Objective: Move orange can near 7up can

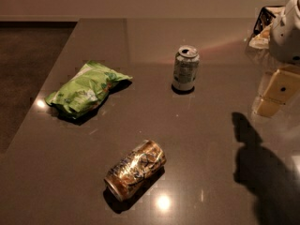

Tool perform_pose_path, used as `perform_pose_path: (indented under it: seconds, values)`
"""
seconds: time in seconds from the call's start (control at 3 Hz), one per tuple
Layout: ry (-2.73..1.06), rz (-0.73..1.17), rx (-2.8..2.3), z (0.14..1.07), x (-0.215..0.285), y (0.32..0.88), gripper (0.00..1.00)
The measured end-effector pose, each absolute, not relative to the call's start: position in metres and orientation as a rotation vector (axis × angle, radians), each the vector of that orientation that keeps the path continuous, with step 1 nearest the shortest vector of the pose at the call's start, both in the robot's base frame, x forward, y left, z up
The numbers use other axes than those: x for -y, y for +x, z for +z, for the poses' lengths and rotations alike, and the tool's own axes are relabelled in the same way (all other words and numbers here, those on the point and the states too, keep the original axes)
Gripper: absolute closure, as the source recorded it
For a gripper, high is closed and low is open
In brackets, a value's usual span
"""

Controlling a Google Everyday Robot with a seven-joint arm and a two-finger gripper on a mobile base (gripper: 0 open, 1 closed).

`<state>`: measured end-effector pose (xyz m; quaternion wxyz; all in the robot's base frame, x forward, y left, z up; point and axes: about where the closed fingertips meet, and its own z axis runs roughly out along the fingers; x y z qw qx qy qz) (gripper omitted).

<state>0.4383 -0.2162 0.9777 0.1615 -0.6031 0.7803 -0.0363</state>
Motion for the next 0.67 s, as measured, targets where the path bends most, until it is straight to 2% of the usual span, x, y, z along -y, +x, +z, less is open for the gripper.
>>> perform_pose_path:
  seconds: [0.67]
  values:
    - [-1.796, -0.103, -2.194, 0.971, 0.204, 0.435, 0.00]
